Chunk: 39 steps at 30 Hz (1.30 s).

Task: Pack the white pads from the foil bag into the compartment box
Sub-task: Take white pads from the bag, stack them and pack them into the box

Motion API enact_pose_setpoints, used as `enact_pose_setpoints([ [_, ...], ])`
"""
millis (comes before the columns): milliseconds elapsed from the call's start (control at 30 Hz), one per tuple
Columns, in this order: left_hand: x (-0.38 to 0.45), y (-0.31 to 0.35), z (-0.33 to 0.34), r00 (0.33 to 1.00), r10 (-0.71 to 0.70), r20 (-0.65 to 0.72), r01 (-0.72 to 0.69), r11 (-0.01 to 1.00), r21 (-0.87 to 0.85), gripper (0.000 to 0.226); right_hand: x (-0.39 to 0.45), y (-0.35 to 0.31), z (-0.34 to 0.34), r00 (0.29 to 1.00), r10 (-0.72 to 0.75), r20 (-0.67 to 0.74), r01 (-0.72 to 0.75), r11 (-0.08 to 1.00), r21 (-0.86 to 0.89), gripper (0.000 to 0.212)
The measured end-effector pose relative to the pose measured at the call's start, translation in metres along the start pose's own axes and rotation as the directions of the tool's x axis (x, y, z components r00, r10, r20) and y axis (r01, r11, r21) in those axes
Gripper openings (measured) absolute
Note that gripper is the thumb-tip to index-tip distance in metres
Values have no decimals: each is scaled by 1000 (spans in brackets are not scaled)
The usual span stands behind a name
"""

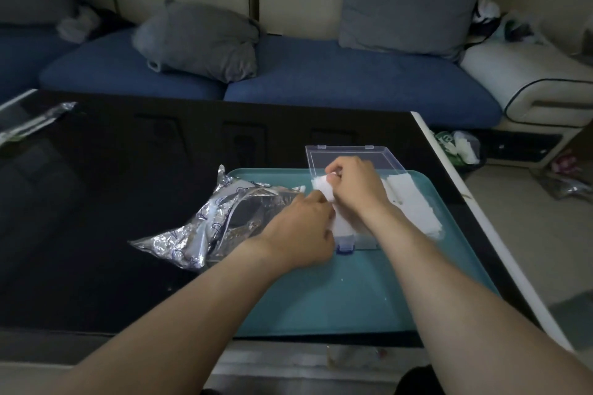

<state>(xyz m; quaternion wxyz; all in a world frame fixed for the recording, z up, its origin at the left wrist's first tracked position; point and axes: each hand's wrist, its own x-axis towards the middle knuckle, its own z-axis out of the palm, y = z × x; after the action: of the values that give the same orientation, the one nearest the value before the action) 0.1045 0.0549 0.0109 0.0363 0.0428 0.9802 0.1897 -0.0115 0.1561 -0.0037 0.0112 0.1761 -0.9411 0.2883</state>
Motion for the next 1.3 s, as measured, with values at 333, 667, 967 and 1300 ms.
enact_pose_setpoints([
  [333, -3, 2, 2, 999, 31, 17, -33, 995, 91, 37, -4, -6, -1, 977, -214, -4, 211, 967, -140, 22],
  [667, -8, 4, 1, 996, 57, 73, -68, 985, 159, 35, -3, -2, -5, 990, -73, 124, 81, 995, -65, 17],
  [967, -17, 3, 0, 997, 75, 2, -74, 980, 185, 51, -2, -1, -6, 990, -25, 138, 23, 1000, 16, 9],
  [1300, -67, -57, -58, 851, -469, -237, 521, 811, 266, 78, -55, -46, -21, 853, -422, -308, 496, 840, 220, 24],
])
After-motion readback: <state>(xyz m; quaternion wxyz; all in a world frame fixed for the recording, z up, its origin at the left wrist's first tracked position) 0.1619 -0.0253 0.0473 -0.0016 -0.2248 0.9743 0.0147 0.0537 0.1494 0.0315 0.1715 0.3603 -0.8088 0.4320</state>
